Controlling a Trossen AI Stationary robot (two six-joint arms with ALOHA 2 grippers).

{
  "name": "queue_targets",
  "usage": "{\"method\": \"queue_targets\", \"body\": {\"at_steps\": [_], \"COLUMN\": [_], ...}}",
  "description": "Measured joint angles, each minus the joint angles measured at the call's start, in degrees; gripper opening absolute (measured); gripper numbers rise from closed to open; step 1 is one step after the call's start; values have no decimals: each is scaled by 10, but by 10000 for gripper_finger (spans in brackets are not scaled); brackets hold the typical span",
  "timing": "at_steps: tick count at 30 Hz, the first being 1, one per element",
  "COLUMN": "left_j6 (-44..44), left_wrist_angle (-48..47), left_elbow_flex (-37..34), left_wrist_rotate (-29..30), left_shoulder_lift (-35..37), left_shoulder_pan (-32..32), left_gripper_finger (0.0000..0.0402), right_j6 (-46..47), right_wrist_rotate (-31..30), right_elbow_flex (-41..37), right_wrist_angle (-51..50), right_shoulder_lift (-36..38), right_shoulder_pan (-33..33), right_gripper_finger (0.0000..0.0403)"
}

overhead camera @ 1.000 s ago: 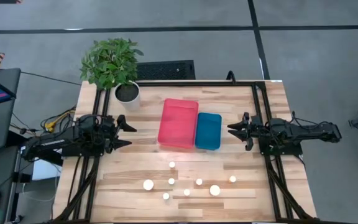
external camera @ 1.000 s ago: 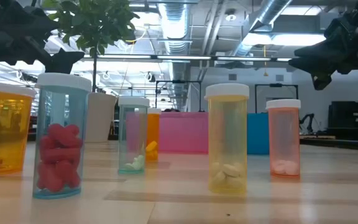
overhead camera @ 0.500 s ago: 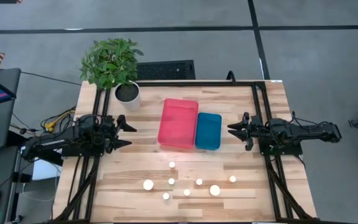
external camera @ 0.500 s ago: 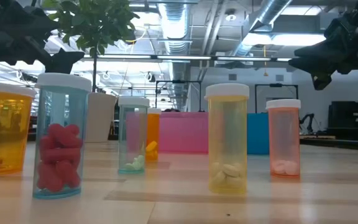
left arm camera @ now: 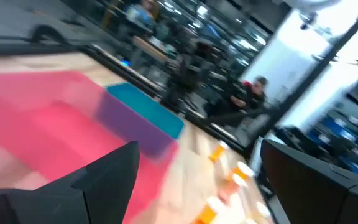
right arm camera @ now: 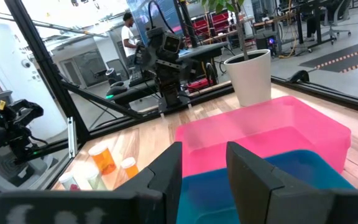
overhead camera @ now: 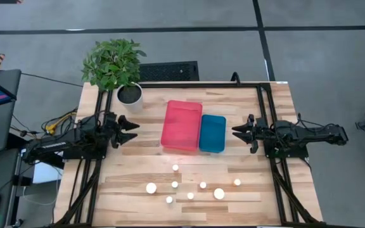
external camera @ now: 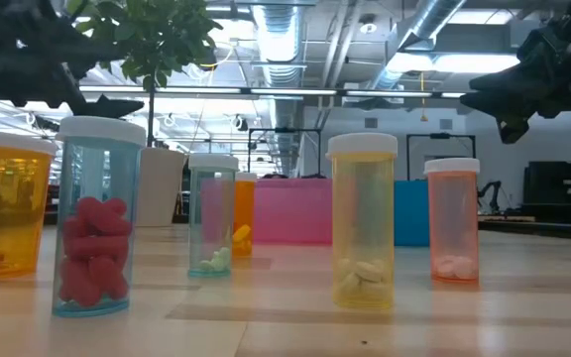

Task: Pick and place medicine bottles into bin by pill shape (circle, oval)
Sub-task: Put the big orange pill bottle into the red bin

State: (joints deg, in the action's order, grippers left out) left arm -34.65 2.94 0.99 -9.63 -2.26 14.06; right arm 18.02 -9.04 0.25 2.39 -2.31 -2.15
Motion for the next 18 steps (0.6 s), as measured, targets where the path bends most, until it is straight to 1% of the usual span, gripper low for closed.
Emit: {"method": "queue_targets", "body": {"at_steps": [4, 8, 13, 18], "left_j6": [10, 3, 11, -23], "left_wrist_angle": [0, -6, -6, -11], "left_elbow_flex": [0, 0, 0, 0], "left_wrist_rotate": [85, 133, 155, 165], "left_shoulder_lift": [0, 0, 0, 0], "left_shoulder_pan": [0, 0, 0, 0], "left_gripper_finger": [328, 328, 328, 328], "right_j6": [2, 19, 21, 21], "right_wrist_rotate": [0, 0, 0, 0], "right_elbow_flex": [0, 0, 0, 0], "right_wrist_angle": [2, 4, 5, 5], "right_shoulder_lift": [0, 0, 0, 0], "right_shoulder_pan": [0, 0, 0, 0], "right_gripper_finger": [137, 139, 137, 139]}}
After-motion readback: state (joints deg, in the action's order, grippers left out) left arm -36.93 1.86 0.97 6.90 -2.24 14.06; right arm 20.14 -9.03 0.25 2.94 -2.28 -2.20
